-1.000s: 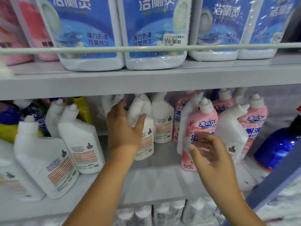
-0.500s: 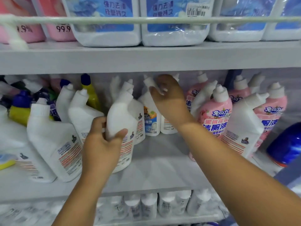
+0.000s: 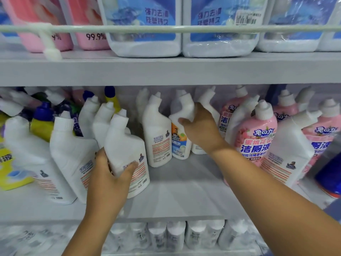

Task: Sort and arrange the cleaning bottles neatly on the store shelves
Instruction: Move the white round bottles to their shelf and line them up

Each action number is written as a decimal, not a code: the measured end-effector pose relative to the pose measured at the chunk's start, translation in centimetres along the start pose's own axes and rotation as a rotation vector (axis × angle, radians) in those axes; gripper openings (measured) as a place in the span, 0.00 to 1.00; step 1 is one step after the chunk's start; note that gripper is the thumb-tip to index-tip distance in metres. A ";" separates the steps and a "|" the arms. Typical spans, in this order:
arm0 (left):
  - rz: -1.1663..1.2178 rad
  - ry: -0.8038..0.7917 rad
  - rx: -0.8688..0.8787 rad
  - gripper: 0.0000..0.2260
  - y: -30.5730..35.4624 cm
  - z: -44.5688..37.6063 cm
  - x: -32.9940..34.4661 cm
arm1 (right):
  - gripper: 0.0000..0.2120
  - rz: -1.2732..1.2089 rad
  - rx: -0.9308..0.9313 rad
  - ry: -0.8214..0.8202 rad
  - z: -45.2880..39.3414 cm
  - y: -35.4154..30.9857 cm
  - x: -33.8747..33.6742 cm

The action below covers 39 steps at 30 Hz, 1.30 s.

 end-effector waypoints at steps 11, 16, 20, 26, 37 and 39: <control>-0.066 0.169 -0.024 0.21 -0.8 0.2 -3.2 | 0.15 -0.106 -0.073 -0.269 7.4 -3.0 -2.0; -0.071 0.181 -0.030 0.21 -1.2 0.2 -3.4 | 0.16 -0.219 -0.082 -0.348 7.6 -4.5 2.6; -0.027 0.176 0.002 0.22 -1.8 0.3 -3.4 | 0.20 -0.289 -0.068 -0.373 6.3 -4.6 5.4; -0.031 0.432 0.344 0.26 -1.0 4.3 -2.5 | 0.15 -0.315 0.031 -0.197 6.2 -2.1 3.9; 0.237 -0.099 0.146 0.17 -0.3 4.4 1.8 | 0.28 0.132 0.158 0.346 -4.3 1.3 1.5; 0.226 -0.140 0.104 0.18 -0.9 4.1 1.9 | 0.26 0.159 0.106 0.348 -4.4 1.6 1.4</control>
Point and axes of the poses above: each hand's wrist, its own z-axis away from the middle knuckle, its own x-axis out of the palm, y = z × x, the point moved 1 cm from there along -z, towards the middle knuckle, and after that the axes turned 10 degrees about y, right-handed, at the moved point
